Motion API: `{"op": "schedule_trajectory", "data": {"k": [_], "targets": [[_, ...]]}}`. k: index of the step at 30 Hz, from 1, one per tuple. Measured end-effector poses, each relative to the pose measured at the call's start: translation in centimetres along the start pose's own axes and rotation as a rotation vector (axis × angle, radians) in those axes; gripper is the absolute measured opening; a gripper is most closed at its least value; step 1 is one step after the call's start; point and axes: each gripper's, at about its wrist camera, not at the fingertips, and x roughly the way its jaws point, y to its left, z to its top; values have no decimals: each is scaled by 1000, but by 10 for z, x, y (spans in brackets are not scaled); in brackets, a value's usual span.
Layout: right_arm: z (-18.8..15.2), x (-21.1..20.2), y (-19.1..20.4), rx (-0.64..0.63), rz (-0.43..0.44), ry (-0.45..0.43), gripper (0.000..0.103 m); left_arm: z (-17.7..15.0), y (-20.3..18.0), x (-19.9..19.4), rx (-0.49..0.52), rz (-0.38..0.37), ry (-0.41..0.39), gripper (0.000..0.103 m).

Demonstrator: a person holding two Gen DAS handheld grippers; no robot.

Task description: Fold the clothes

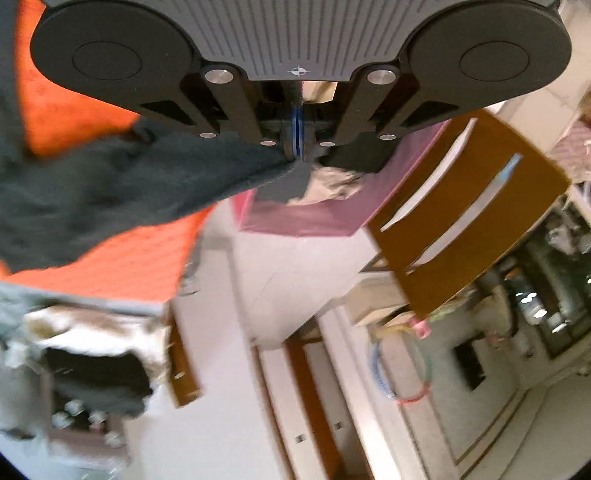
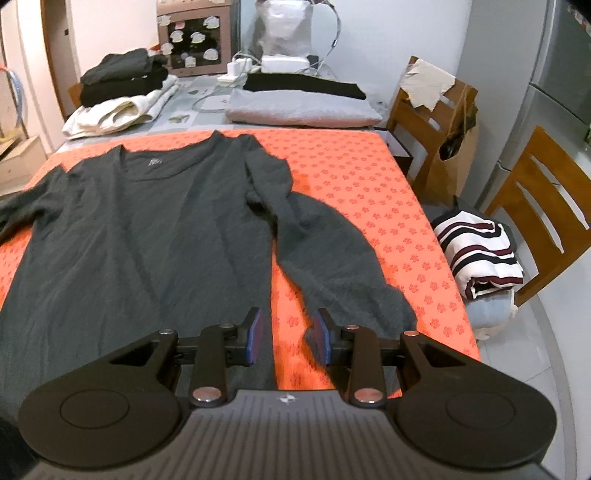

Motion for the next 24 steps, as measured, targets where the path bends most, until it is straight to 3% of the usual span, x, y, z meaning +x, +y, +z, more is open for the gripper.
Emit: {"op": "schedule_trajectory", "data": {"k": [2, 7, 12, 17, 24], "targets": [[6, 2, 0, 2, -1, -6, 36, 2, -1, 0, -9, -4, -4, 10], [32, 10, -2, -33, 4, -22, 38, 8, -3, 1, -32, -13, -15, 30], [68, 31, -12, -90, 15, -21, 44, 14, -10, -3, -64, -28, -19, 42], [79, 68, -36, -121, 50, 51, 56, 16, -25, -23, -65, -50, -13, 47], [62, 124, -68, -125, 44, 150, 58, 9, -65, -52, -10, -77, -3, 48]]}}
